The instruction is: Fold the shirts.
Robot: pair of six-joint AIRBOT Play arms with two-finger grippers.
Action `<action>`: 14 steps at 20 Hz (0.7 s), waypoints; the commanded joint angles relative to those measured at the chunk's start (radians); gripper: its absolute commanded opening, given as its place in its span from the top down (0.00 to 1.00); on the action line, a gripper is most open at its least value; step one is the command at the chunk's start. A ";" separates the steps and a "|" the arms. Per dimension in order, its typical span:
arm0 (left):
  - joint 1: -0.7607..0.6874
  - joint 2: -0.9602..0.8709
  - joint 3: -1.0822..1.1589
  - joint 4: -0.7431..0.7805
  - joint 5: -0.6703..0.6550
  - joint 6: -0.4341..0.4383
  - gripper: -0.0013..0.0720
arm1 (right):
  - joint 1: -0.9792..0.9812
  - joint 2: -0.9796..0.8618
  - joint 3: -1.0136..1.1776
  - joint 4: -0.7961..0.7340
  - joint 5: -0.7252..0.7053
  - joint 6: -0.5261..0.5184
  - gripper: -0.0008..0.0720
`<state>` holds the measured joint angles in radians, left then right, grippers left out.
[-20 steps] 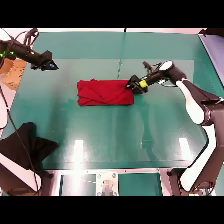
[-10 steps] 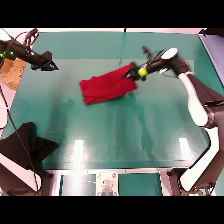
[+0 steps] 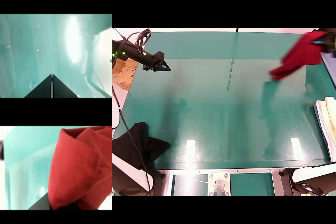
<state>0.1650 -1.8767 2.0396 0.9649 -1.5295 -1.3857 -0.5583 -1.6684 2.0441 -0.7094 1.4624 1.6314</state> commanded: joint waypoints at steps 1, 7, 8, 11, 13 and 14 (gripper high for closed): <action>0.000 0.000 0.000 0.000 0.002 -0.003 0.94 | -0.253 0.031 0.006 -0.010 0.059 0.006 0.97; 0.000 0.000 0.000 0.000 0.002 -0.005 0.94 | -0.557 0.064 0.006 -0.063 0.138 0.007 0.97; 0.000 0.000 0.000 0.000 0.002 -0.005 0.94 | -0.589 0.074 0.006 -0.082 0.153 0.007 0.97; 0.000 0.000 0.000 0.001 -0.002 -0.005 0.94 | -0.655 0.091 0.006 -0.097 0.205 0.007 0.97; 0.000 0.000 0.000 0.000 -0.002 -0.013 0.94 | -0.669 0.097 0.006 -0.158 0.271 0.012 0.97; 0.000 0.000 0.000 0.000 -0.006 -0.013 0.94 | -0.670 0.104 0.006 -0.243 0.314 0.017 0.97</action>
<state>0.1650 -1.8767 2.0396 0.9653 -1.5299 -1.3937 -1.1892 -1.5791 2.0495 -0.8268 1.6775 1.6394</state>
